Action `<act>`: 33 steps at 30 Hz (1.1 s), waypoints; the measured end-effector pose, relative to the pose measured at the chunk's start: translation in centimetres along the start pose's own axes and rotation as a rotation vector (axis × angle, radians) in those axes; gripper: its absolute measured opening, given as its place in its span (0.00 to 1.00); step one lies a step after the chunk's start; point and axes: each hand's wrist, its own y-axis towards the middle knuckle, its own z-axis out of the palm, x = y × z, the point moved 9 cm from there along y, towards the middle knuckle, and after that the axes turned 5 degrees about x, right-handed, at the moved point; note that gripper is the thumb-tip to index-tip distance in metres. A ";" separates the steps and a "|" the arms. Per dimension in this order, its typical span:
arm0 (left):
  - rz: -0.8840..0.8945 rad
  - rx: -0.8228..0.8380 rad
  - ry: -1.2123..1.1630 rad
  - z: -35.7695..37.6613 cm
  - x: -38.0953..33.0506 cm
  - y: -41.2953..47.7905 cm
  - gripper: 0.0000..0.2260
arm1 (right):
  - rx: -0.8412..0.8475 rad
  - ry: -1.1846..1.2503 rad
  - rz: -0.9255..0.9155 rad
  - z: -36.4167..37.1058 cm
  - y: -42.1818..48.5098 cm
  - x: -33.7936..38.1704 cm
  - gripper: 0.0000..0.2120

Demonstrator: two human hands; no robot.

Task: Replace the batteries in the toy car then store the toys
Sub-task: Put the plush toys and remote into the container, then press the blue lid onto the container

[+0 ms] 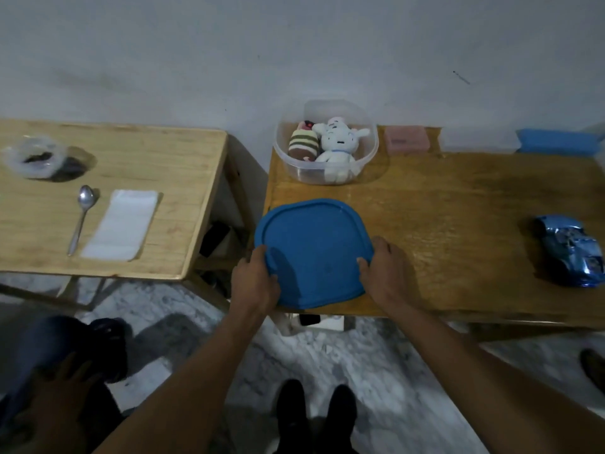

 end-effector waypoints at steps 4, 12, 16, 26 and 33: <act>0.030 -0.010 -0.051 -1.1 -0.5 0.2 0.30 | -0.027 0.056 0.009 -0.5 -0.7 -0.5 0.21; 0.094 -0.152 -0.128 -6.9 -5.5 0.3 0.31 | -0.145 0.115 -0.122 -7.0 0.2 2.6 0.22; 0.194 -0.263 -0.128 -10.9 -9.7 1.2 0.27 | -0.204 0.112 -0.176 -11.5 2.1 4.6 0.17; 0.277 -0.335 -0.165 -16.4 -15.1 7.8 0.17 | -0.306 0.173 -0.216 -14.8 9.8 7.5 0.10; 0.271 -0.192 -0.195 -15.8 -15.2 15.5 0.20 | -0.270 0.160 -0.129 -13.2 15.5 8.0 0.07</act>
